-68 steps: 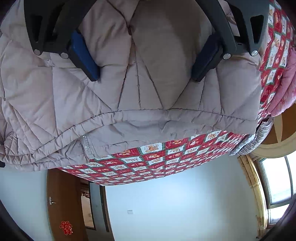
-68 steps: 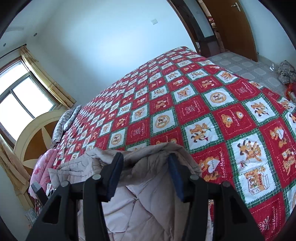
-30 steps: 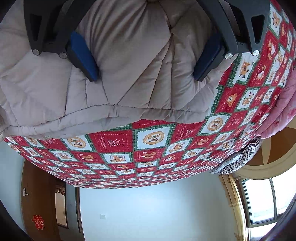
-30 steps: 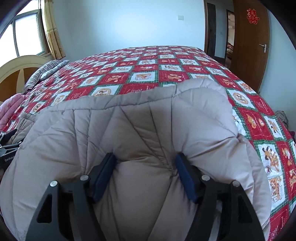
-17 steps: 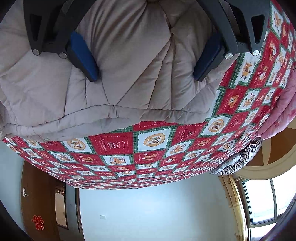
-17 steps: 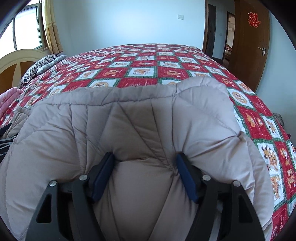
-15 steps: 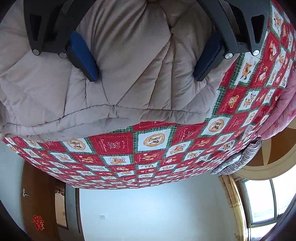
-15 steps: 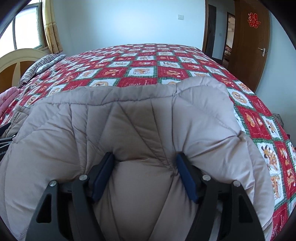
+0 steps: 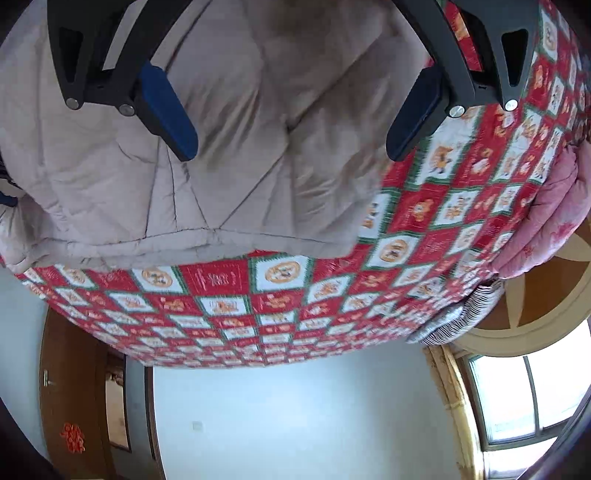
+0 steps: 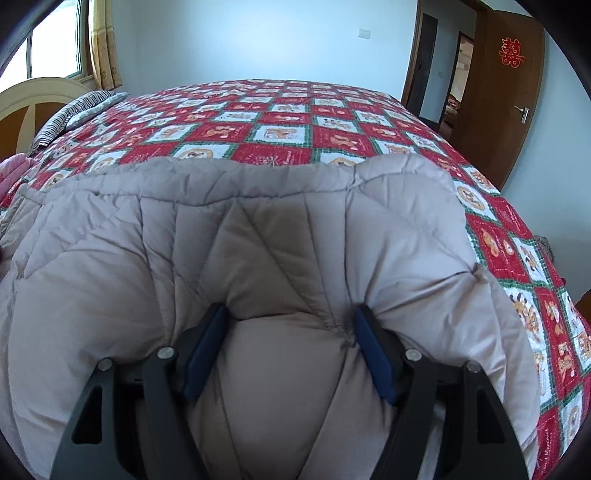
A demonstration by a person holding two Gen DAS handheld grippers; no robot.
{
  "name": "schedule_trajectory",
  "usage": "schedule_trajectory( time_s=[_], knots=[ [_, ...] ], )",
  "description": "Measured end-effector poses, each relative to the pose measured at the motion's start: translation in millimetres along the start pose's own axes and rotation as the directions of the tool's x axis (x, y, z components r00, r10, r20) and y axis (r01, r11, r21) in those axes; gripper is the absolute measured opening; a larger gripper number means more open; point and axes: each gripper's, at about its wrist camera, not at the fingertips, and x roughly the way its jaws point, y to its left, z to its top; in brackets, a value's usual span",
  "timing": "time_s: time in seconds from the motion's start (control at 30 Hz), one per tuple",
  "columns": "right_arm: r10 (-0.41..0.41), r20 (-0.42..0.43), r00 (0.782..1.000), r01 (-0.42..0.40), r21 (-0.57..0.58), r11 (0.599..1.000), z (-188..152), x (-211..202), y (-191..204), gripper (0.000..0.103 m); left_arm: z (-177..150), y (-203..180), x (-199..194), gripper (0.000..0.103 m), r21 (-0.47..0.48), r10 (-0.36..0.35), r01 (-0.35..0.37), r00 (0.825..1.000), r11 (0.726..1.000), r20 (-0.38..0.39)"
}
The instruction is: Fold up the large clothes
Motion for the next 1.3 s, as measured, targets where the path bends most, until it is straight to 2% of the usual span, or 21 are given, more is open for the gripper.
schedule_trajectory(
  time_s=[0.07, 0.1, 0.2, 0.33, 0.43, 0.53, 0.57, 0.67, 0.73, 0.77, 0.8, 0.83, 0.87, 0.93, 0.97, 1.03, 1.1, 1.17, 1.23, 1.3],
  knots=[
    [-0.013, 0.010, 1.000, 0.013, 0.022, 1.000, -0.4, -24.2, -2.1, 0.073, -17.6, 27.8, -45.1, 0.102, -0.057, 0.033, -0.029, 0.997, 0.998, 0.071],
    [-0.014, 0.041, 0.999, 0.012, 0.046, 0.999, -2.9, -37.9, -3.9, 0.073, -28.7, 41.6, -59.8, 0.102, -0.089, 0.037, -0.030, 0.996, 0.996, 0.076],
    [0.000, 0.157, 0.988, -0.012, 0.075, 0.997, -17.3, -91.7, 7.3, 0.080, -66.3, 76.9, -77.7, 0.102, -0.198, 0.012, -0.006, 0.999, 0.980, 0.029],
    [0.069, 0.222, 0.973, -0.070, -0.005, 0.998, -46.7, -129.0, 50.2, 0.082, -106.1, 96.6, -76.0, 0.102, -0.345, 0.006, -0.012, 1.000, 0.939, -0.019],
    [0.073, 0.226, 0.971, -0.063, -0.050, 0.997, -67.1, -126.1, 74.6, 0.082, -119.6, 94.9, -61.4, 0.102, -0.442, -0.037, 0.009, 0.998, 0.897, -0.054],
    [0.071, 0.112, 0.991, -0.061, -0.092, 0.994, -82.3, -90.5, 84.9, 0.083, -122.3, 83.7, -38.3, 0.102, -0.485, -0.107, 0.049, 0.990, 0.873, -0.093],
    [0.065, 0.106, 0.992, -0.054, -0.106, 0.993, -88.1, -82.1, 87.7, 0.085, -121.8, 80.2, -32.4, 0.102, -0.499, -0.131, 0.068, 0.987, 0.864, -0.092],
    [0.029, 0.101, 0.994, -0.016, -0.135, 0.991, -93.3, -69.9, 93.7, 0.086, -120.1, 74.5, -14.7, 0.102, -0.540, -0.201, 0.130, 0.977, 0.832, -0.074],
    [0.025, 0.089, 0.996, -0.013, -0.134, 0.991, -91.7, -66.0, 93.9, 0.086, -122.7, 77.1, -6.0, 0.102, -0.599, -0.266, 0.204, 0.964, 0.774, -0.017],
    [0.028, 0.089, 0.996, -0.016, -0.133, 0.991, -91.2, -65.4, 93.3, 0.086, -122.5, 76.6, -6.4, 0.100, -0.607, -0.265, 0.213, 0.964, 0.765, 0.004],
    [0.033, 0.090, 0.995, -0.021, -0.129, 0.991, -91.2, -65.3, 92.3, 0.086, -120.7, 74.7, -6.1, 0.088, -0.603, -0.281, 0.236, 0.959, 0.762, 0.021],
    [0.038, 0.091, 0.995, -0.027, -0.124, 0.992, -91.2, -65.2, 91.4, 0.086, -118.2, 72.8, -5.9, 0.070, -0.595, -0.313, 0.274, 0.949, 0.756, 0.039],
    [0.040, 0.091, 0.995, -0.029, -0.121, 0.992, -91.9, -66.5, 92.7, 0.086, -116.0, 71.8, -6.3, 0.067, -0.588, -0.323, 0.282, 0.946, 0.758, 0.038],
    [0.028, 0.092, 0.995, -0.016, -0.125, 0.992, -93.1, -66.3, 95.8, 0.086, -111.5, 70.8, -9.2, 0.053, -0.573, -0.334, 0.301, 0.941, 0.762, 0.051],
    [0.023, 0.091, 0.996, -0.011, -0.128, 0.992, -94.4, -67.5, 99.0, 0.086, -109.7, 70.1, -10.6, 0.049, -0.562, -0.339, 0.311, 0.939, 0.767, 0.056],
    [0.020, 0.086, 0.996, -0.009, -0.128, 0.992, -93.2, -66.1, 100.1, 0.086, -106.4, 67.9, -14.4, 0.028, -0.535, -0.338, 0.319, 0.939, 0.782, 0.066],
    [0.022, 0.086, 0.996, -0.012, -0.120, 0.993, -95.9, -68.3, 102.1, 0.086, -101.1, 66.4, -25.3, 0.016, -0.510, -0.331, 0.332, 0.939, 0.794, 0.096],
    [0.029, 0.085, 0.996, -0.018, -0.119, 0.993, -97.2, -69.8, 103.9, 0.086, -96.2, 65.4, -45.1, 0.012, -0.480, -0.316, 0.344, 0.938, 0.807, 0.142],
    [0.045, 0.084, 0.995, -0.034, -0.124, 0.992, -99.9, -73.3, 108.1, 0.086, -91.4, 67.2, -67.3, 0.008, -0.452, -0.325, 0.378, 0.926, 0.808, 0.194],
    [0.046, 0.089, 0.995, -0.034, -0.135, 0.990, -104.5, -78.1, 113.2, 0.084, -85.6, 68.2, -88.6, 0.007, -0.417, -0.318, 0.384, 0.922, 0.823, 0.221]
  ],
)
